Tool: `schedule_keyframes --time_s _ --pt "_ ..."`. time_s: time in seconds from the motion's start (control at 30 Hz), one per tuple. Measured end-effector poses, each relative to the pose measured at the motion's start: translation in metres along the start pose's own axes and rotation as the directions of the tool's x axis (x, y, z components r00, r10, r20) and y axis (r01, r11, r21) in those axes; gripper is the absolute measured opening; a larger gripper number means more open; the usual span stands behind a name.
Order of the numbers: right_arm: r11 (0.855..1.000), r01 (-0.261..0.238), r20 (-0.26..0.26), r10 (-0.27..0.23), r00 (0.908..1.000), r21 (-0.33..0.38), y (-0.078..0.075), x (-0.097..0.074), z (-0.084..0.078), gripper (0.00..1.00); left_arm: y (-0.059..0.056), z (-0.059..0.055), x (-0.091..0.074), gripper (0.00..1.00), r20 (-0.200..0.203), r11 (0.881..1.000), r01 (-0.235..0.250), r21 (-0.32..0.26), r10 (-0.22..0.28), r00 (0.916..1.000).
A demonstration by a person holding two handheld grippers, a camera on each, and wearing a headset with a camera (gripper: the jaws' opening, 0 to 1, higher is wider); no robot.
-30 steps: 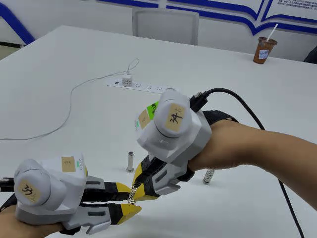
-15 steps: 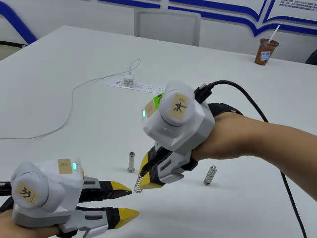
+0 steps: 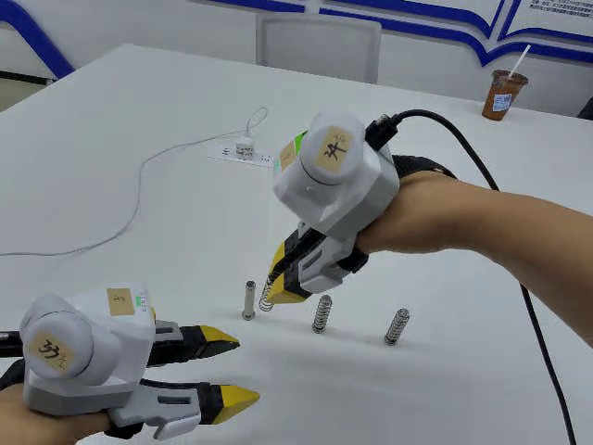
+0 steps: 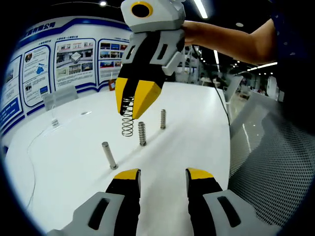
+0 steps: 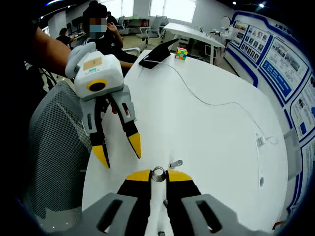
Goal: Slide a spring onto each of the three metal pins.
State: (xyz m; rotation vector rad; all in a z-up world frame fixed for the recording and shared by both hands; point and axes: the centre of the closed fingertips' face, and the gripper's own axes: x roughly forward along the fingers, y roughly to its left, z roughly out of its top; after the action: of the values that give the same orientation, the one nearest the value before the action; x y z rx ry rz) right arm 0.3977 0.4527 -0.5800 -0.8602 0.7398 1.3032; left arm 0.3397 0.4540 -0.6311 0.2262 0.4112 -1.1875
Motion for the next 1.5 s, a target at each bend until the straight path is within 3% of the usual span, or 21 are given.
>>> schedule_keyframes --time_s 0.37,0.53,1.5 --pt "0.999 0.030 -0.019 -0.029 0.9994 0.013 -0.022 0.008 0.003 0.12 0.007 -0.003 -0.005 0.48 0.002 0.999 -0.032 -0.022 0.032 0.9995" --pt "0.999 0.036 -0.019 -0.036 0.9992 0.028 -0.029 0.012 0.005 0.12 0.015 -0.003 -0.006 0.59 0.007 0.997 -0.062 -0.036 0.062 0.9981" --pt "0.998 0.013 -0.058 -0.010 0.9983 0.058 -0.033 0.032 -0.004 0.12 0.018 -0.001 -0.009 0.75 0.048 0.995 -0.080 -0.058 0.083 0.9954"
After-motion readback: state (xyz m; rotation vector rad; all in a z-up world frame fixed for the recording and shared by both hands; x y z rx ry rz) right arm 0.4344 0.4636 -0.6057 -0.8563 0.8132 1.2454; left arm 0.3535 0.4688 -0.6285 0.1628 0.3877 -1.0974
